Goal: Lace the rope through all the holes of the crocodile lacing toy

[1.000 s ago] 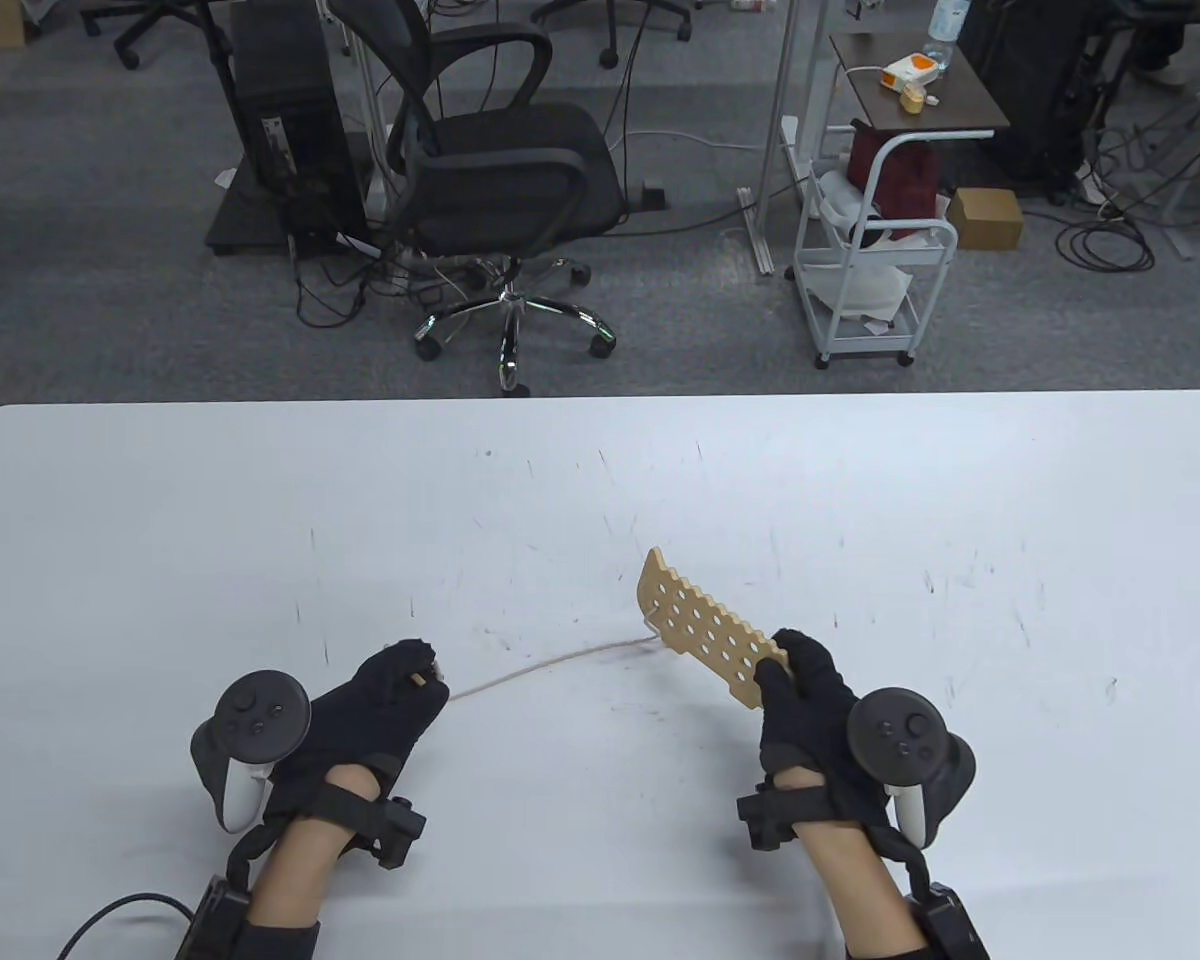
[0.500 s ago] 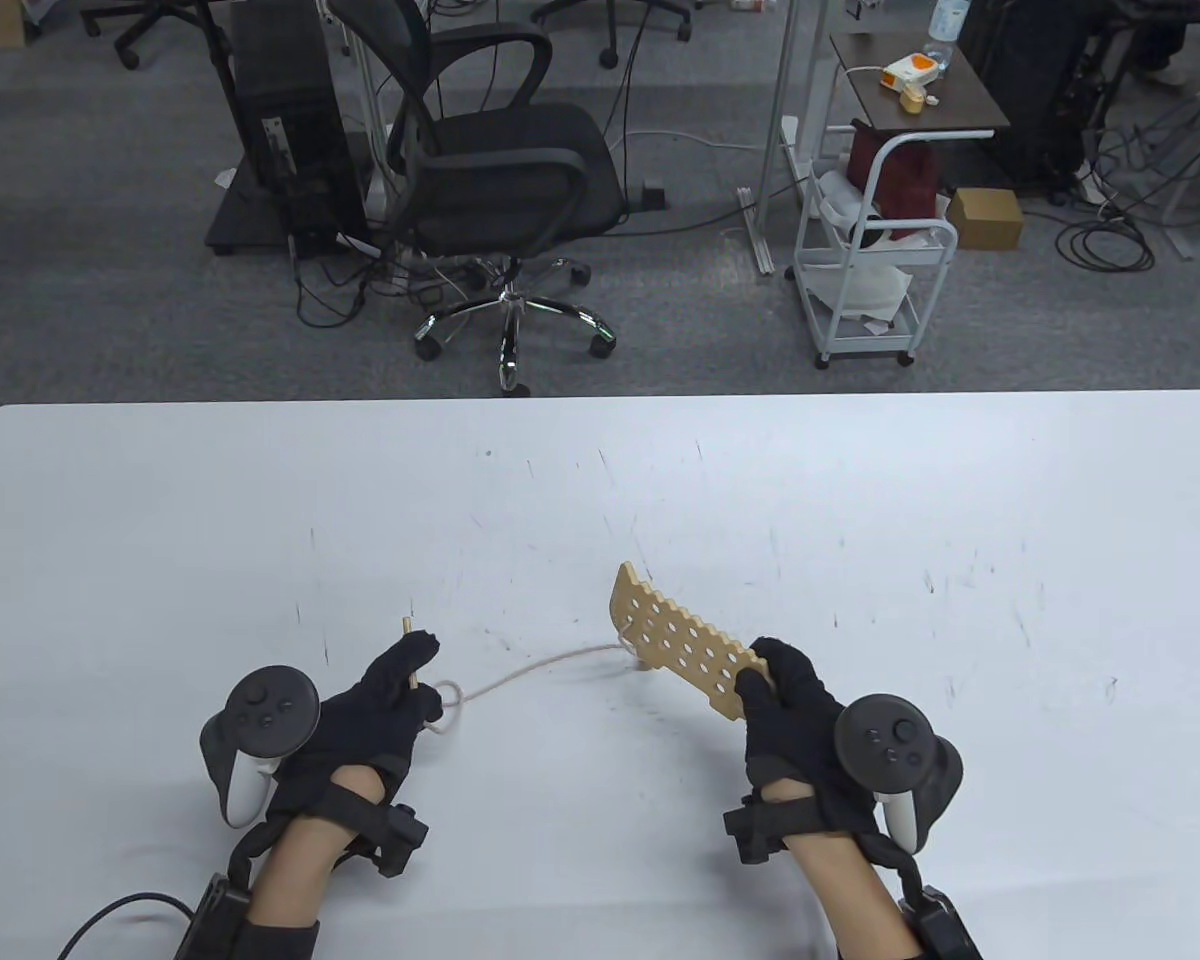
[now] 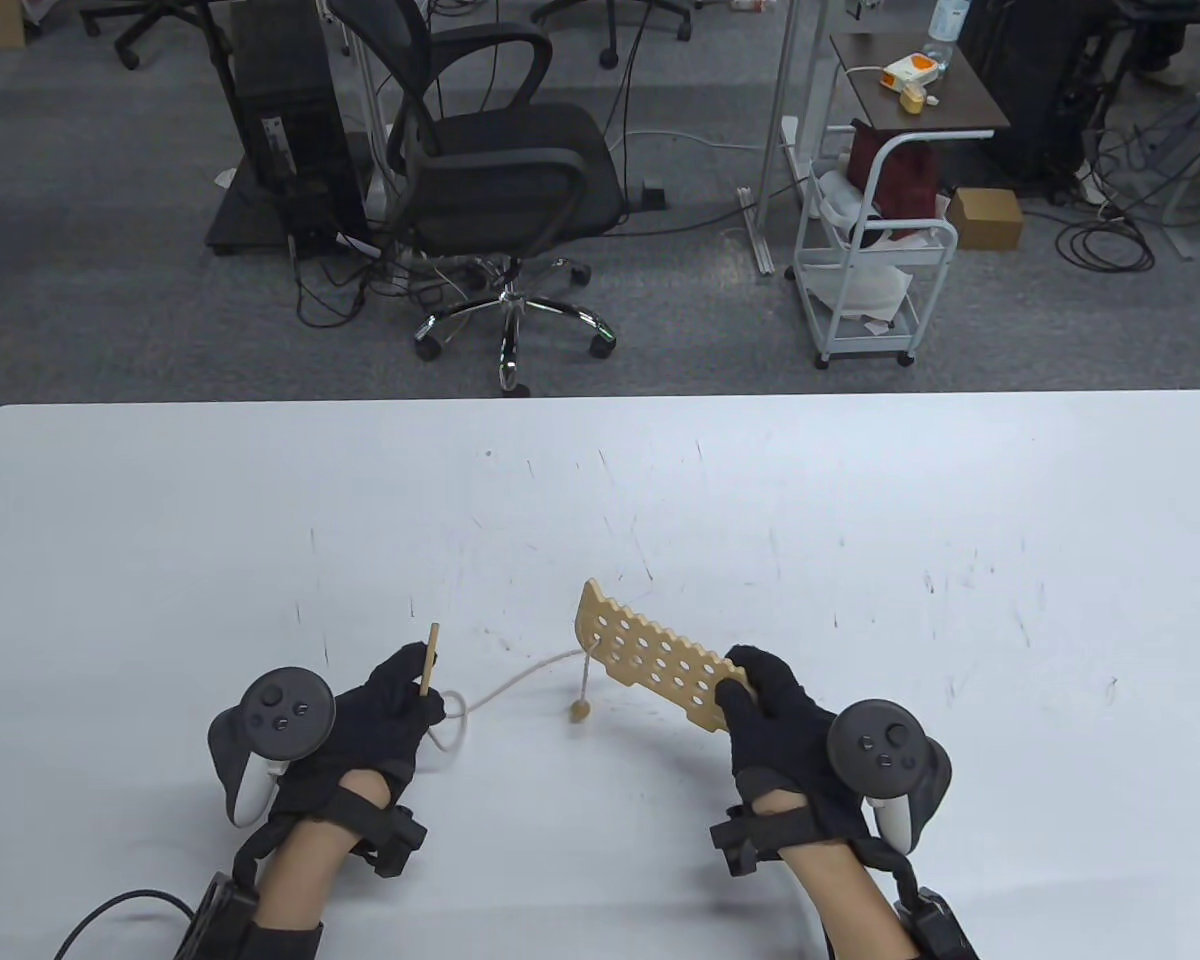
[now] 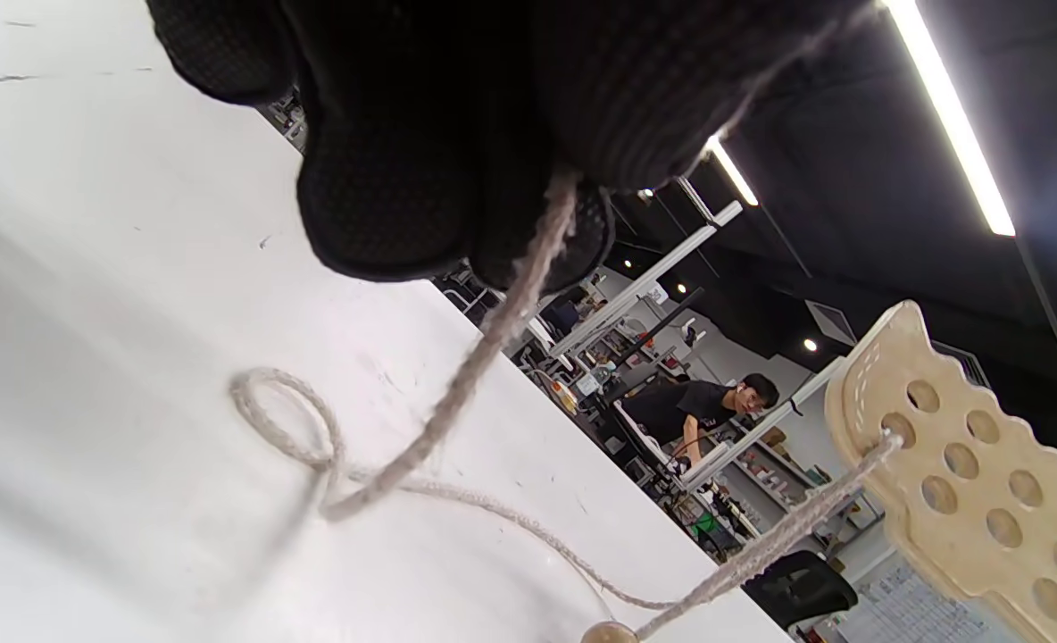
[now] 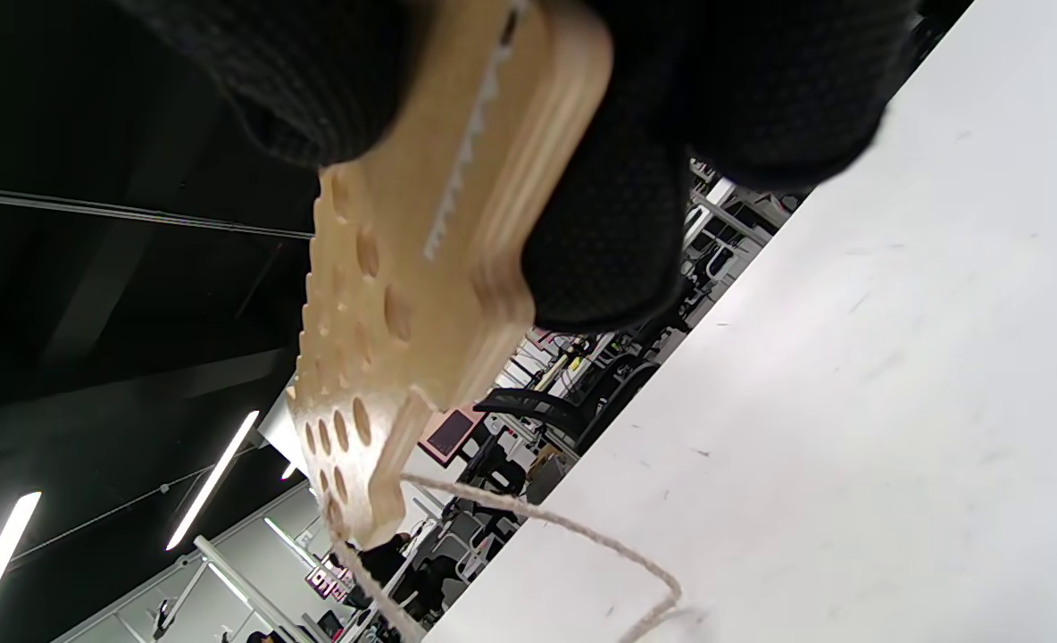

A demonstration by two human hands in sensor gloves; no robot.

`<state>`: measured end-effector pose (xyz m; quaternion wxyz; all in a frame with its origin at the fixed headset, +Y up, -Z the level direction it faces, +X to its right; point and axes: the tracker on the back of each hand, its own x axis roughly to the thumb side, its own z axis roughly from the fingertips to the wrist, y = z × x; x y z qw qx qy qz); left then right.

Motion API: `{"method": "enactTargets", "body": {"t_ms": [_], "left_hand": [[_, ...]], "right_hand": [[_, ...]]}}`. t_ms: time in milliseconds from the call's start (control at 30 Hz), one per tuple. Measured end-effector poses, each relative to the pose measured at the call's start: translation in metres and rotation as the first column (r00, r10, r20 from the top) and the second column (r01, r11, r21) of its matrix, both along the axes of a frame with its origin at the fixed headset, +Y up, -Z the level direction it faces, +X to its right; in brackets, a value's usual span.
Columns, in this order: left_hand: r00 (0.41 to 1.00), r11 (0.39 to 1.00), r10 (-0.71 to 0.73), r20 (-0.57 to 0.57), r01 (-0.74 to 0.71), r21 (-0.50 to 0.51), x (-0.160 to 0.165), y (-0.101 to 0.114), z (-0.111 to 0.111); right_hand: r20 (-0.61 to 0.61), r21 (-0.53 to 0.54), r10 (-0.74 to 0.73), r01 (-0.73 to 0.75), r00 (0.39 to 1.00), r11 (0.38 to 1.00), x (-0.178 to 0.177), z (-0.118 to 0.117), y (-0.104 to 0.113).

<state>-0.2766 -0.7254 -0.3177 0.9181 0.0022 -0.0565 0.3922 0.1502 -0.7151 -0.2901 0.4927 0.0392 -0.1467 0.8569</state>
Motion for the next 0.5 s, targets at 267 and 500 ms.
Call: {"method": "enactTargets", "body": {"t_ms": [267,500], "left_hand": [[1.0,1.0,0.01,0.008,-0.01,-0.007,0.003,-0.001,0.0],[1.0,1.0,-0.013,0.026,0.012,0.013,0.009,-0.002,0.001]], "right_hand": [[-0.081,0.009,-0.033,0.034,0.996,0.999,-0.009,0.001,0.0],[-0.172,-0.003,-0.089,0.09,0.981,0.996,-0.017,0.001,-0.001]]}}
